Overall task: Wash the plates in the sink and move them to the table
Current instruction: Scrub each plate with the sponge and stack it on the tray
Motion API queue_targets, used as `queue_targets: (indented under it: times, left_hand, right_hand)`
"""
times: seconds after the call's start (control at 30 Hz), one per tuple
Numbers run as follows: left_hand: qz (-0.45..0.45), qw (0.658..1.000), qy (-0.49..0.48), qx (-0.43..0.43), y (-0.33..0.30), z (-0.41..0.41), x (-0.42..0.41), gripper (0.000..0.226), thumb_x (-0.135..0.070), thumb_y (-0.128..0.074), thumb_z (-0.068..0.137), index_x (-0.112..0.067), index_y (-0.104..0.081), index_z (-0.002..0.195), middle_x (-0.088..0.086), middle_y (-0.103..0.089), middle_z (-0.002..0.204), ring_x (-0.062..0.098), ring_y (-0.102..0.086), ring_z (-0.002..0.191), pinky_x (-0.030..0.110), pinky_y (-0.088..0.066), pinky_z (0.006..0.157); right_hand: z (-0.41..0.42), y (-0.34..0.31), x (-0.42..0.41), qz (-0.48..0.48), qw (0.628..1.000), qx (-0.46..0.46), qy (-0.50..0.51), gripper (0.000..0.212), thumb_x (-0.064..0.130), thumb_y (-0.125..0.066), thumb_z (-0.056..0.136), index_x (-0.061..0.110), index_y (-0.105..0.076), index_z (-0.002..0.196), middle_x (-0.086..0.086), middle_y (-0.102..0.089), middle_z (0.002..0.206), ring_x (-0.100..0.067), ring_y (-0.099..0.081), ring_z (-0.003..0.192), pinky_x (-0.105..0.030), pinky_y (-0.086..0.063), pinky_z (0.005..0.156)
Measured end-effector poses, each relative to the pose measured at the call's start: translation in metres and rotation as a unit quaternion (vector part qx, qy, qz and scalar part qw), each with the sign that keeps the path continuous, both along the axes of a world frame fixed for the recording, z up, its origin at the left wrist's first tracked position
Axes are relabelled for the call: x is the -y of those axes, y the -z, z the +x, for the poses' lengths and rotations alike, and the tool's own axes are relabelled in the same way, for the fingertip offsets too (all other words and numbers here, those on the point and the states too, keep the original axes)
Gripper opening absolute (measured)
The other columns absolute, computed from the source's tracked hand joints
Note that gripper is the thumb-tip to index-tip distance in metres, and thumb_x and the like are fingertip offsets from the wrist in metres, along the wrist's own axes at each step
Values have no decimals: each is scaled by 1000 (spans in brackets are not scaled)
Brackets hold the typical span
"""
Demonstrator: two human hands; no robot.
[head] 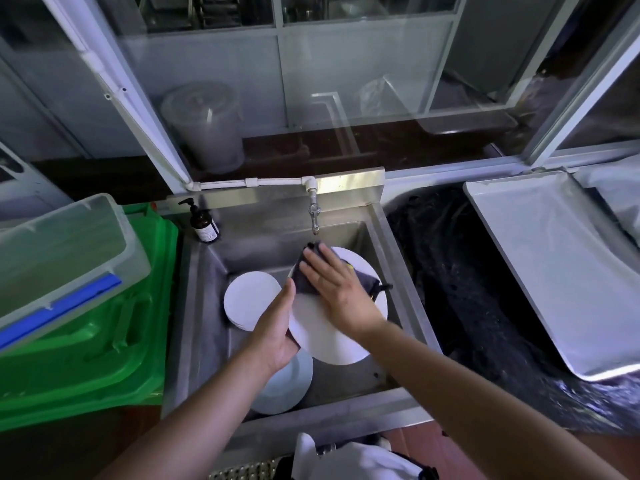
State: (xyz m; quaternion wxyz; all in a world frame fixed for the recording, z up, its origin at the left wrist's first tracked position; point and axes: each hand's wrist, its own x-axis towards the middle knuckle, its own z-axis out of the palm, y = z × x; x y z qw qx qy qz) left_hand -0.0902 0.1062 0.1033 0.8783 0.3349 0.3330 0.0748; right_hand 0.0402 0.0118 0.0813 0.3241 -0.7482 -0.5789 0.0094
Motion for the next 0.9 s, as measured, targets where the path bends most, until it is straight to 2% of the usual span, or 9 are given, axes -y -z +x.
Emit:
queue_targets:
  times: [0.13, 0.2, 0.27, 0.37, 0.47, 0.63, 0.73, 0.83, 0.9]
  left_hand:
    - [11, 1000, -12, 1, -4, -4, -2, 66, -57, -50, 92, -15, -56, 143, 12, -67, 136, 29, -64, 126, 48, -50, 103]
    - [16, 1000, -25, 6, -5, -4, -5, 67, -58, -49, 92, -13, -57, 141, 13, -67, 135, 29, -64, 125, 47, -51, 100]
    - [8, 1000, -20, 2, -4, -2, -5, 67, -57, -46, 95, -10, -57, 141, 14, -65, 138, 28, -62, 128, 47, -48, 105]
    - [-23, 1000, -12, -7, 3, -2, 1, 67, -58, -50, 95, -12, -56, 143, 15, -60, 143, 27, -59, 132, 45, -41, 115]
    - [-32, 999, -10, 5, 2, -3, 4, 56, -55, -46, 97, -20, -60, 139, 12, -66, 137, 27, -64, 125, 45, -49, 103]
    - [-18, 999, -42, 23, -2, 0, -7, 67, -59, -47, 94, -13, -56, 143, 14, -67, 135, 30, -64, 124, 48, -51, 99]
    - [-17, 997, -68, 32, -3, 3, -13, 74, -62, -49, 92, -11, -52, 146, 16, -63, 139, 32, -62, 128, 49, -55, 99]
    - [-27, 996, -82, 38, -1, 5, -17, 80, -61, -54, 91, -5, -49, 147, 22, -61, 141, 35, -61, 129, 47, -57, 97]
    - [-26, 996, -81, 30, -1, 2, -22, 83, -65, -53, 90, -6, -49, 148, 22, -61, 141, 35, -60, 129, 49, -57, 98]
  right_hand:
    - [22, 19, 11, -35, 993, -22, 111, 57, 15, -31, 96, 12, -43, 152, -2, -30, 164, -31, -14, 155, -61, -34, 113]
    - [7, 32, 25, -40, 991, -33, 121, 57, 18, -31, 97, 11, -42, 152, -3, -29, 164, -32, -15, 155, -64, -39, 107]
    - [-24, 36, 33, -23, 996, -31, 74, 54, 17, -37, 99, 9, -41, 153, -6, -30, 164, -33, -17, 154, -63, -41, 106]
    - [-40, 20, 24, 1, 1000, -6, -17, 53, 12, -49, 101, 12, -40, 153, -5, -31, 164, -29, -17, 155, -50, -30, 116]
    - [-10, 5, 4, -2, 1000, 6, 1, 59, -1, -49, 93, 14, -48, 150, -2, -34, 162, -28, -19, 154, -47, -29, 112]
    - [14, 15, 11, -54, 988, -52, 136, 60, 3, -41, 93, 9, -41, 152, 0, -21, 164, -34, -10, 154, -62, -32, 114]
    - [-23, 25, 24, -34, 993, -47, 102, 62, 10, -38, 89, 2, -41, 151, -10, -23, 164, -41, -18, 152, -62, -35, 112]
    - [-58, 23, 29, -69, 992, -88, 49, 67, 26, -29, 93, 6, -30, 157, -2, -9, 167, -28, -5, 156, -52, -24, 122]
    - [-57, 14, 32, -65, 993, -95, 36, 64, 30, -38, 97, 9, -31, 156, -2, -5, 169, -23, -8, 157, -49, -29, 122]
